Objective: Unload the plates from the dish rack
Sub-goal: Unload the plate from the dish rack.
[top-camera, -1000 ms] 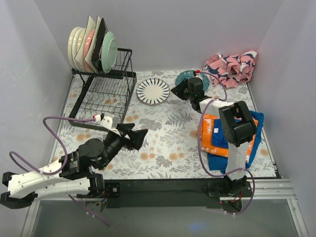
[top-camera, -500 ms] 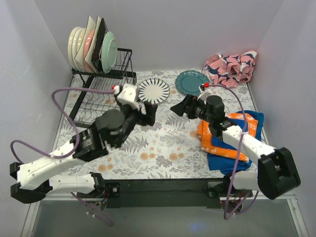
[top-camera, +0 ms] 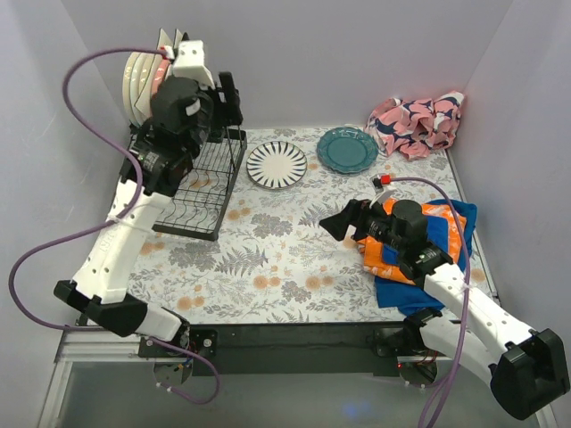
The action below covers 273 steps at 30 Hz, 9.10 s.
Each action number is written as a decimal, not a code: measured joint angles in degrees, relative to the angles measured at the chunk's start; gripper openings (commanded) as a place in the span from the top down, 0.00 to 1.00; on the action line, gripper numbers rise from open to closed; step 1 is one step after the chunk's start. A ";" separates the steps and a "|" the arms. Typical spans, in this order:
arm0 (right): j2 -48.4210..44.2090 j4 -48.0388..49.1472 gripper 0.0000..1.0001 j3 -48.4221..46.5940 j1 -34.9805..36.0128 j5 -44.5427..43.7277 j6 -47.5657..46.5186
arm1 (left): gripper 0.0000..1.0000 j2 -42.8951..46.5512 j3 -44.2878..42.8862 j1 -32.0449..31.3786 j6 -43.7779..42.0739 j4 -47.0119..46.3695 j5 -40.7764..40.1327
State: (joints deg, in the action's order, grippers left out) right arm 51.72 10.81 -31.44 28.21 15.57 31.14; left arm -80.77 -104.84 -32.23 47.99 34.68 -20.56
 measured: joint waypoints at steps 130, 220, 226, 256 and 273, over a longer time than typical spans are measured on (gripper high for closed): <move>-1.18 0.04 0.06 2.32 2.29 0.87 -1.57 | 0.64 -27.61 -15.45 24.85 -10.56 -9.92 19.91; -0.59 0.02 0.07 2.32 3.80 -2.12 -2.89 | 1.00 -30.10 -16.98 23.28 -14.78 -14.45 32.76; -0.59 0.04 0.07 2.32 3.89 -2.10 -2.91 | 1.00 -30.10 -17.00 22.93 -14.99 -14.43 31.95; -0.59 0.02 0.07 2.32 4.55 -2.38 -3.08 | 1.00 -30.25 -18.43 21.94 -15.43 -12.63 29.46; -0.63 0.02 0.07 2.32 4.98 -3.08 -3.13 | 1.00 -30.58 -22.47 22.32 -14.93 -7.45 31.36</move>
State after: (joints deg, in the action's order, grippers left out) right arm 51.09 10.83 -29.12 33.19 12.49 28.01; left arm -111.35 -127.31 -9.91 33.06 27.22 10.81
